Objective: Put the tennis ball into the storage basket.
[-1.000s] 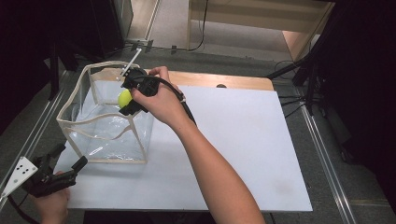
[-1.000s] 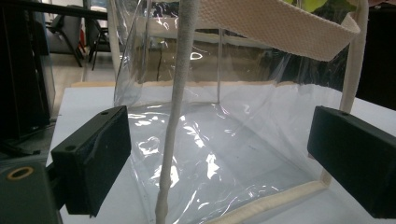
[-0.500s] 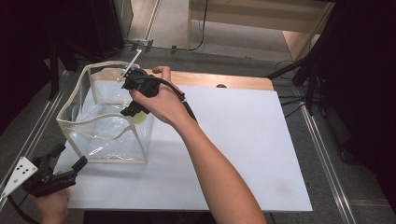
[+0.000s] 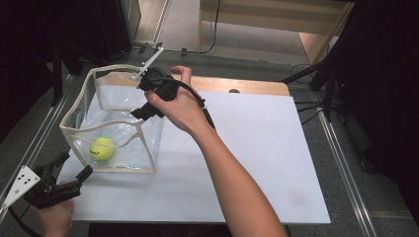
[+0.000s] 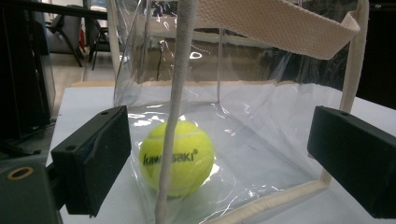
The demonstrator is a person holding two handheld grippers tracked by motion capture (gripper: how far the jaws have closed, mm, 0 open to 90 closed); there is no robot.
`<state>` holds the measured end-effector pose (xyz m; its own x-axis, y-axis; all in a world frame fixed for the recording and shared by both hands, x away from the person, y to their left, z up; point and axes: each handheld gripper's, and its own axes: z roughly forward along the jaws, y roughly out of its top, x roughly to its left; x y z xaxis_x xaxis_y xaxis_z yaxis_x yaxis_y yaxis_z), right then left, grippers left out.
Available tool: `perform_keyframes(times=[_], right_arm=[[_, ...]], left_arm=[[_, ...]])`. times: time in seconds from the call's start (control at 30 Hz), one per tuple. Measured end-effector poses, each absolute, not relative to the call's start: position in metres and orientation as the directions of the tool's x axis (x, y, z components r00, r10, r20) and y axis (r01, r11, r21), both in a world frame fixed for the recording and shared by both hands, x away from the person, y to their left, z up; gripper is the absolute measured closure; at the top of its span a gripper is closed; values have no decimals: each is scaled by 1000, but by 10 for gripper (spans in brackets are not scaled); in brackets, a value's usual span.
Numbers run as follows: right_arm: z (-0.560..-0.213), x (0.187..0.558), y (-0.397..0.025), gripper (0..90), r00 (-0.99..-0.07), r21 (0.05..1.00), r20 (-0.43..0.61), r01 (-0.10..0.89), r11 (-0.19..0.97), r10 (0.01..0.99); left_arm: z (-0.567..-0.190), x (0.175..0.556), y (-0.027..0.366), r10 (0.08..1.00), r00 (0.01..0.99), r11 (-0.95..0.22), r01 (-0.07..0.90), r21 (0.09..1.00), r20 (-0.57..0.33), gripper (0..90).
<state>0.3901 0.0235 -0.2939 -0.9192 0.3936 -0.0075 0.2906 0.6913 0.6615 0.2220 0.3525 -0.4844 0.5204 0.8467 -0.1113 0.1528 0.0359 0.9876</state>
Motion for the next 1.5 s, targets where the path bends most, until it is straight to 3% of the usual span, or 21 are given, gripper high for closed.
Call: perform_keyframes(times=[0.77,0.83,1.5], right_arm=[[-310,378,-10,83,-907,678,12,316,663,420],[-314,377,-10,0,-903,673,11,324,665,429],[-357,358,-24,0,-892,660,15,348,665,452]], left_arm=[[-484,222,352,847,521,26,157,987,-105,65],[-484,222,352,847,521,27,156,987,-105,65],[-485,222,352,847,521,25,157,987,-104,65]])
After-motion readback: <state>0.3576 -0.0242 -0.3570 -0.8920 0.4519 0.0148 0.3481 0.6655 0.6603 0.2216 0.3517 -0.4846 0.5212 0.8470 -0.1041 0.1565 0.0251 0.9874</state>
